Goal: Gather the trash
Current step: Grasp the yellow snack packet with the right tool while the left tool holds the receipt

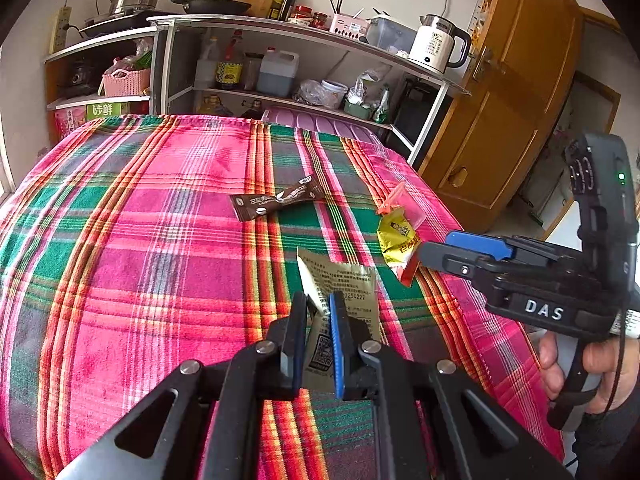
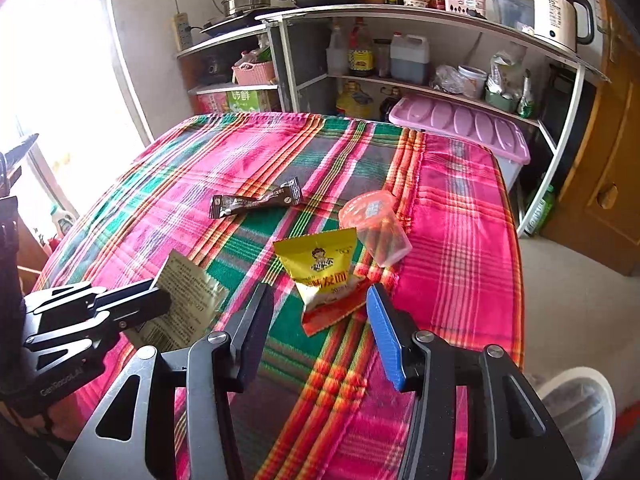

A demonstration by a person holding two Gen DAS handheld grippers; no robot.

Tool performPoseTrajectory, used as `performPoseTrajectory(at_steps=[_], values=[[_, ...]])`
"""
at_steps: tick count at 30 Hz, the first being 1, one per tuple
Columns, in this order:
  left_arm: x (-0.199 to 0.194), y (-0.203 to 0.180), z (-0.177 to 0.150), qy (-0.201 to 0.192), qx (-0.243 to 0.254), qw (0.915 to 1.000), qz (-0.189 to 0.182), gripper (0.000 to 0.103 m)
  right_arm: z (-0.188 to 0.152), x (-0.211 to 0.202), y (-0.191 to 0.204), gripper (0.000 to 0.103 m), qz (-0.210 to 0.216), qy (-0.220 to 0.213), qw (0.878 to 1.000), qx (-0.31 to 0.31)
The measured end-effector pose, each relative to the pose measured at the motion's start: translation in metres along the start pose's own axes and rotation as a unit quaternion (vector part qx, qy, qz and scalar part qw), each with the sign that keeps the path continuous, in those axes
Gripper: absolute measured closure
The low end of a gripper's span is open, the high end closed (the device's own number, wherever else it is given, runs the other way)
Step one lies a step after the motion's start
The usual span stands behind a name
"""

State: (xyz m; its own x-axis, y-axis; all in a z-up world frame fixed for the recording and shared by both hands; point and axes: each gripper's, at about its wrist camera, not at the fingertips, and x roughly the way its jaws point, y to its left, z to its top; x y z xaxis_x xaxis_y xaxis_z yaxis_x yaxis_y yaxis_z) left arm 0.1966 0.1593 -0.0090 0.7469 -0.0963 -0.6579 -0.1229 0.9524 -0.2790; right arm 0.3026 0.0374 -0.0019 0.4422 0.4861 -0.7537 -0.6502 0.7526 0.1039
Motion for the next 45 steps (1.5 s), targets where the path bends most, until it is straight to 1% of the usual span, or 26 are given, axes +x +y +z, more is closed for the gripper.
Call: performPoseTrajectory(at_steps=[5, 11, 12, 13, 14, 16, 18, 26, 33, 38, 45], values=[[-0.005, 0.014, -0.001, -0.005, -0.018, 0.9998, -0.007, 0.091, 0.007, 0.025, 0.002, 0.053, -0.01, 0.015, 1.0, -0.02], [-0.003, 0.021, -0.002, -0.001, -0.03, 0.9993, -0.022, 0.091, 0.009, 0.038, 0.001, 0.053, -0.019, 0.031, 0.999, -0.026], [-0.002, 0.021, -0.002, 0.0, -0.03, 0.9993, -0.023, 0.091, 0.008, 0.04, 0.002, 0.055, -0.022, 0.035, 0.999, -0.028], [-0.002, 0.021, -0.002, 0.001, -0.03, 0.9993, -0.024, 0.091, 0.008, 0.042, 0.003, 0.061, -0.025, 0.036, 0.999, -0.028], [-0.001, 0.021, -0.002, 0.001, -0.03, 0.9992, -0.025, 0.091, 0.007, 0.042, 0.003, 0.061, -0.028, 0.036, 0.999, -0.026], [-0.001, 0.021, -0.002, 0.001, -0.03, 0.9992, -0.025, 0.091, 0.006, 0.04, 0.0, 0.065, -0.025, 0.033, 0.999, -0.015], [-0.001, 0.021, -0.002, 0.001, -0.03, 0.9993, -0.023, 0.091, 0.006, 0.035, -0.002, 0.066, -0.02, 0.029, 0.999, -0.004], [-0.007, 0.008, -0.006, -0.006, -0.013, 0.9999, -0.008, 0.091, -0.007, -0.003, 0.0, 0.066, -0.005, 0.008, 1.0, 0.022], [-0.028, -0.016, -0.014, -0.016, 0.004, 0.9998, -0.007, 0.091, -0.035, -0.048, 0.0, 0.066, -0.002, -0.01, 0.999, 0.046], [-0.042, -0.042, -0.023, -0.021, 0.023, 0.9995, -0.005, 0.091, -0.059, -0.083, -0.006, 0.066, -0.01, -0.026, 0.997, 0.065], [-0.055, -0.079, -0.036, -0.023, 0.047, 0.9984, -0.021, 0.091, -0.088, -0.121, -0.016, 0.066, -0.028, -0.045, 0.995, 0.089]])
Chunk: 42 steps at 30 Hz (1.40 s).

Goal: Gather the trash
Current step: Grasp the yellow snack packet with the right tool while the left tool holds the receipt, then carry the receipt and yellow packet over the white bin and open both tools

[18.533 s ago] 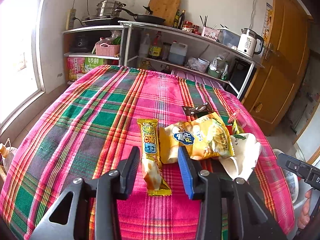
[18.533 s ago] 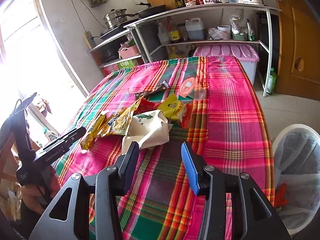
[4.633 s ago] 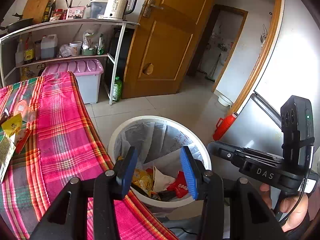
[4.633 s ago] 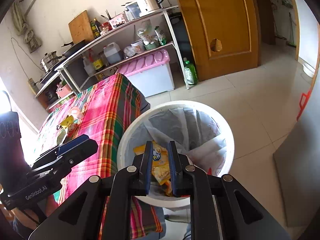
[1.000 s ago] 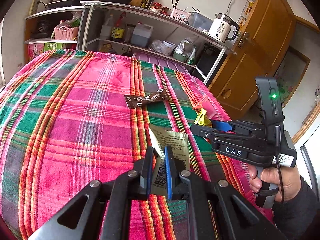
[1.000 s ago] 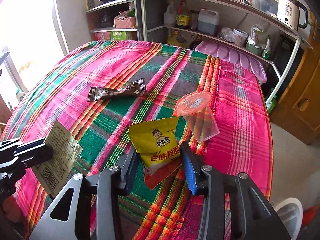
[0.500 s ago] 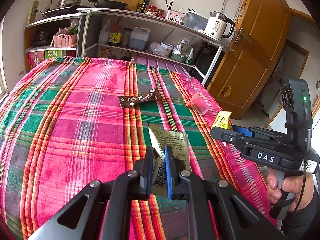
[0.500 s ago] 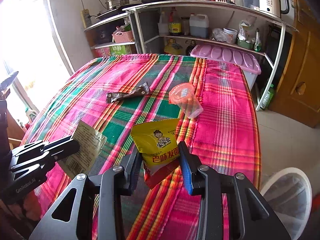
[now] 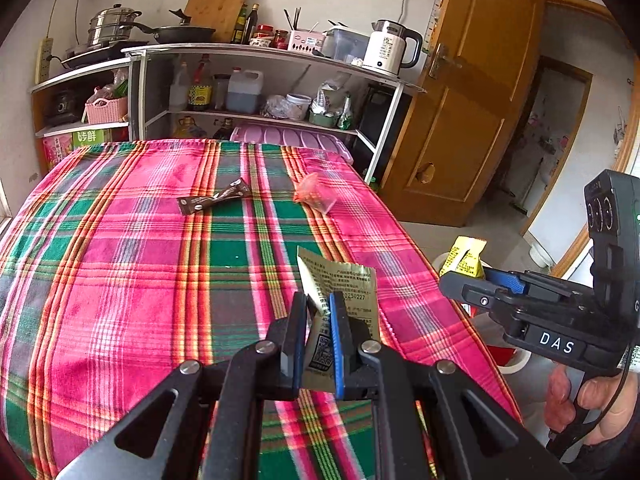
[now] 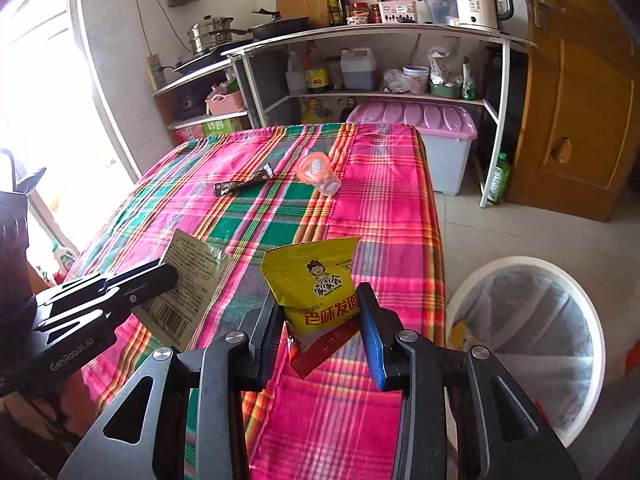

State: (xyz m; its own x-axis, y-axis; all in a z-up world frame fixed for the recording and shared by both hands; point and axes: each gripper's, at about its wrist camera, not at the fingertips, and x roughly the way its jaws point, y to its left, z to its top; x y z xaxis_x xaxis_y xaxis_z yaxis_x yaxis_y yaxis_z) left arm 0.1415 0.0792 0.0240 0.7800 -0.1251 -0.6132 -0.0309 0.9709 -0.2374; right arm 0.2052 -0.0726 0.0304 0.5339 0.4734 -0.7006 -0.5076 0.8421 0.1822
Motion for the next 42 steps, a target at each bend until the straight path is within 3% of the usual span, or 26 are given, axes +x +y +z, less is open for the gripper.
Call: performPoseTrajectory(at_steps=[22, 42], values=[[0.012, -0.099, -0.004, 0.012, 0.073, 0.9954, -0.06, 0.091, -0.05, -0.056, -0.078, 0.066, -0.035, -0.026, 0.995, 0.089], [0.057, -0.157, 0.002, 0.034, 0.116, 0.9867, -0.11, 0.091, -0.068, -0.067, -0.132, 0.066, -0.071, -0.03, 0.987, 0.143]])
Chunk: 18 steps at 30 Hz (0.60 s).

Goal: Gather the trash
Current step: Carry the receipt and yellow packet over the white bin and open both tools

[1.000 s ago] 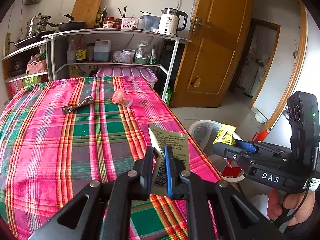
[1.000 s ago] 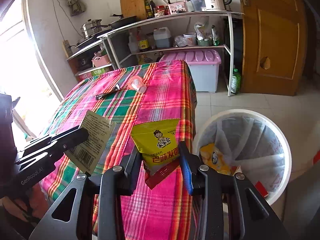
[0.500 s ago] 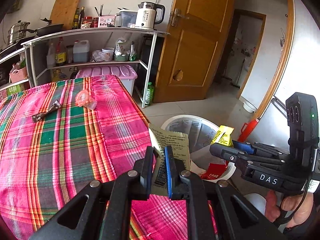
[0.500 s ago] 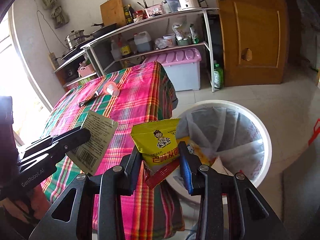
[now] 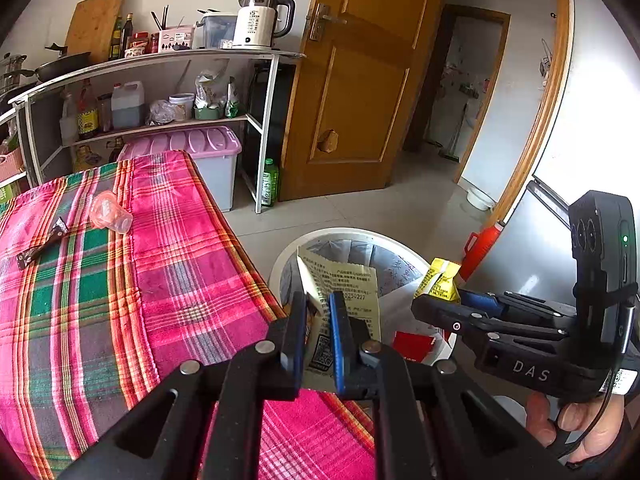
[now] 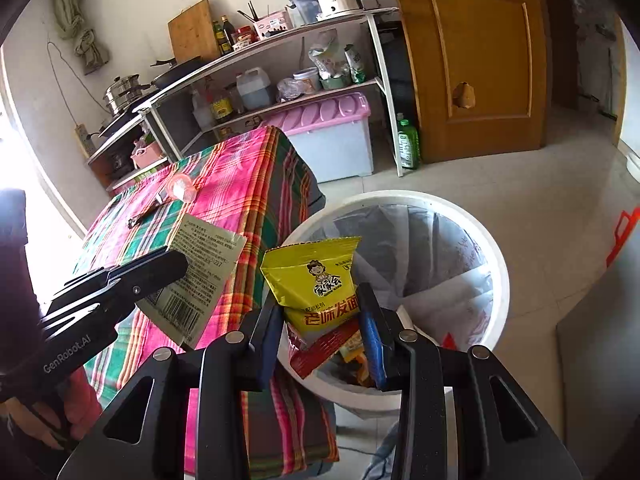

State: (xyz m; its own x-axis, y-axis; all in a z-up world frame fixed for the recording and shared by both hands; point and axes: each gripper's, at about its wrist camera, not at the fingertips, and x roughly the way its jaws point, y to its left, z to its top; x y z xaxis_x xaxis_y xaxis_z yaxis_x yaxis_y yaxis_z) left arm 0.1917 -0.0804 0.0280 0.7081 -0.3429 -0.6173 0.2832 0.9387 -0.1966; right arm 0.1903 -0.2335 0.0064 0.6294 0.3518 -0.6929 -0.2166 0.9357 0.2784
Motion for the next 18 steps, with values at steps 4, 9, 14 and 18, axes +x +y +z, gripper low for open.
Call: performPoseTrajectory(at_steps=[4, 9, 14, 18], values=[[0.013, -0.005, 0.001, 0.01, 0.001, 0.9999, -0.009, 0.091, 0.0, 0.003, -0.014, 0.066, -0.008, 0.002, 1.0, 0.011], [0.028, -0.01, 0.003, 0.023, 0.002, 0.9996, -0.016, 0.091, 0.0, 0.009, -0.028, 0.066, -0.016, 0.01, 1.0, 0.023], [0.044, -0.017, 0.002, 0.041, 0.003, 0.999, -0.02, 0.091, -0.001, 0.019, -0.037, 0.065, -0.026, 0.022, 0.999, 0.031], [0.054, -0.02, 0.0, 0.054, 0.001, 0.9983, -0.023, 0.091, -0.004, 0.024, -0.044, 0.065, -0.031, 0.027, 0.998, 0.04]])
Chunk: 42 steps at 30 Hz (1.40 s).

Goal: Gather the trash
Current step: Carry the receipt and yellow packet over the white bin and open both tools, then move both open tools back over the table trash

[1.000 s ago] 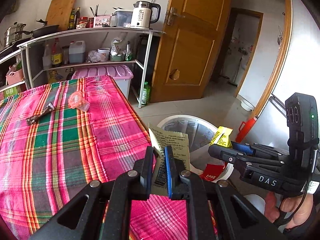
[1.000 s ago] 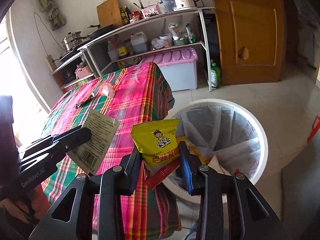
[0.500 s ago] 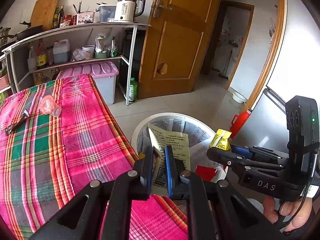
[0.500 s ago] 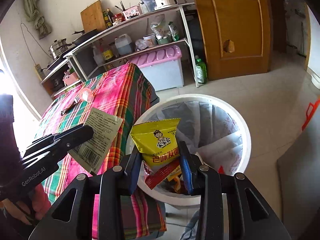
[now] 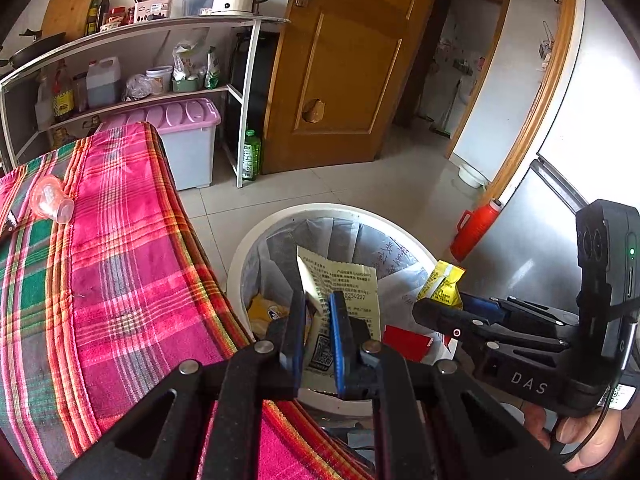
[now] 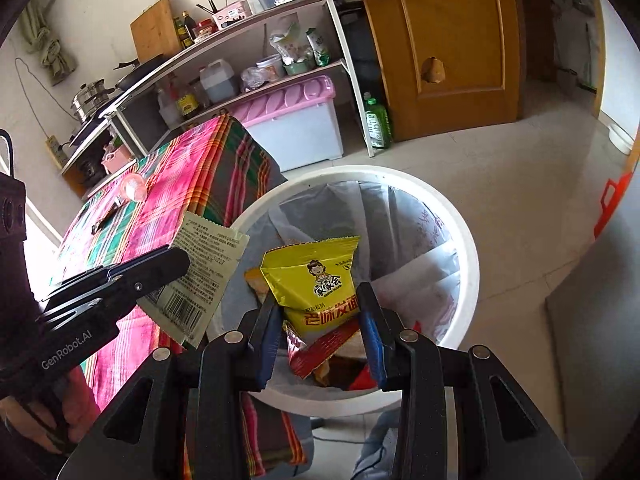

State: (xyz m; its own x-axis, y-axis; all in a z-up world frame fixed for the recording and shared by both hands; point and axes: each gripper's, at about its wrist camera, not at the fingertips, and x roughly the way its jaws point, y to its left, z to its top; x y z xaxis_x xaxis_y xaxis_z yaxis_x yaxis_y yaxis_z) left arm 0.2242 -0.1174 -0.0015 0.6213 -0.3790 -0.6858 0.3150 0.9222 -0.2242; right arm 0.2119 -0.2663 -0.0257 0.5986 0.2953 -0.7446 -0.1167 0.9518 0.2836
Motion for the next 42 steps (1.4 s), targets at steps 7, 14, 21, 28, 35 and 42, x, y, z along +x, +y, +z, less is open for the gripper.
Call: performPoseTrajectory(at_steps=[7, 14, 21, 28, 35, 42], values=[[0.013, 0.0, 0.0, 0.017, -0.011, 0.9998, -0.006, 0.084, -0.001, 0.008, -0.009, 0.061, -0.013, 0.009, 1.0, 0.012], [0.007, 0.004, 0.001, 0.009, -0.013, 0.9998, -0.007, 0.082, -0.002, 0.007, -0.01, 0.061, -0.012, 0.007, 1.0, 0.009], [-0.013, 0.01, -0.001, -0.009, -0.016, 0.9998, -0.004, 0.082, -0.001, -0.007, -0.001, 0.061, -0.003, -0.009, 1.0, 0.001], [-0.039, 0.019, -0.006, -0.03, -0.024, 0.9993, 0.008, 0.082, 0.0, -0.022, 0.018, 0.061, 0.013, -0.025, 0.999, -0.018], [-0.066, 0.032, -0.011, -0.053, -0.03, 0.9978, 0.025, 0.082, -0.001, -0.035, 0.045, 0.061, 0.032, -0.037, 0.998, -0.046], [-0.092, 0.047, -0.02, -0.074, -0.031, 0.9956, 0.047, 0.082, -0.004, -0.04, 0.075, 0.061, 0.055, -0.039, 0.995, -0.075]])
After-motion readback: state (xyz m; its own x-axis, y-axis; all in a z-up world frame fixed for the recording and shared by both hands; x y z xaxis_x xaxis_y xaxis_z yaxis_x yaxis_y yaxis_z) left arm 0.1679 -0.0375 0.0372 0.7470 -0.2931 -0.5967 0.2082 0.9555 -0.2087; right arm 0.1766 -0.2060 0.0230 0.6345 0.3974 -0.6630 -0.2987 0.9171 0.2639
